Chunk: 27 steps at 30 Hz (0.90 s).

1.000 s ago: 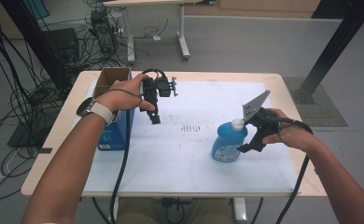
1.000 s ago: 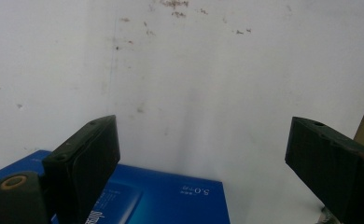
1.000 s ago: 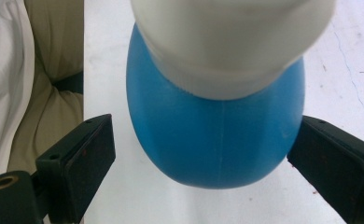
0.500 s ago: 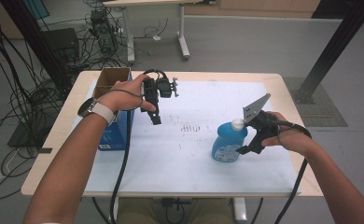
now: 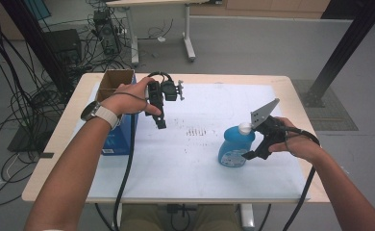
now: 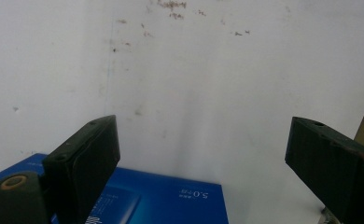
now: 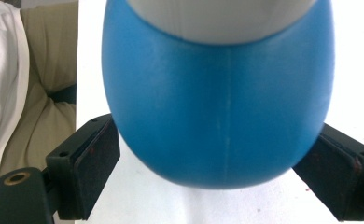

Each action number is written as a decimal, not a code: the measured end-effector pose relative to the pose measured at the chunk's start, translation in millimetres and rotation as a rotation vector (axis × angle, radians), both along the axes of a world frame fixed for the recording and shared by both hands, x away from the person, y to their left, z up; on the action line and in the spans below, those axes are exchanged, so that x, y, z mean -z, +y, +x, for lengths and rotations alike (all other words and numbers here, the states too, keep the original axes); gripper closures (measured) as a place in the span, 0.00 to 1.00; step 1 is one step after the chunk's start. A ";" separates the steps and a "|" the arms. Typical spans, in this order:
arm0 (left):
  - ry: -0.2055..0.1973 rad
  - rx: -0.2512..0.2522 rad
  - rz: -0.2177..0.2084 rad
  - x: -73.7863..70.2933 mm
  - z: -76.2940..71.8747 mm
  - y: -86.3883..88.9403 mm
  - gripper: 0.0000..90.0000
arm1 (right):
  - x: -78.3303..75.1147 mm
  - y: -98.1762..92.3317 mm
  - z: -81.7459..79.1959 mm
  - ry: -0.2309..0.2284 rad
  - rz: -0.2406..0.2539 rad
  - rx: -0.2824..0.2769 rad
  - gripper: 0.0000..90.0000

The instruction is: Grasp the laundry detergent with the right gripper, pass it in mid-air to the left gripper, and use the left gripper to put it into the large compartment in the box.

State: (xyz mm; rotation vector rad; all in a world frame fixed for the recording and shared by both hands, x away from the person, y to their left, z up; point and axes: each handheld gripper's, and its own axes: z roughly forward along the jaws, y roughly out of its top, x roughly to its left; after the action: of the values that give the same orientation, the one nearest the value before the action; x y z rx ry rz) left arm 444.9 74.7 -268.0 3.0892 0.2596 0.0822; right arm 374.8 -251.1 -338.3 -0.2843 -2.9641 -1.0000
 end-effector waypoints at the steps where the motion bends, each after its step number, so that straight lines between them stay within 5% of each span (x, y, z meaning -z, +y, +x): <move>1: 0.000 0.000 0.000 -0.1 0.0 0.1 0.11 | 0.1 0.0 0.1 -0.001 0.003 0.001 0.13; 27: 0.003 -0.001 0.001 1.7 -0.5 0.6 0.12 | 12.1 -0.4 -1.0 -0.007 0.046 0.005 0.17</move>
State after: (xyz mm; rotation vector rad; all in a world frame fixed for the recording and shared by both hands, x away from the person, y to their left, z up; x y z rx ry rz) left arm 444.4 75.3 -269.8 3.0907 0.2607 0.0777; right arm 373.8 -251.5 -350.4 -0.2877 -2.9436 -1.0707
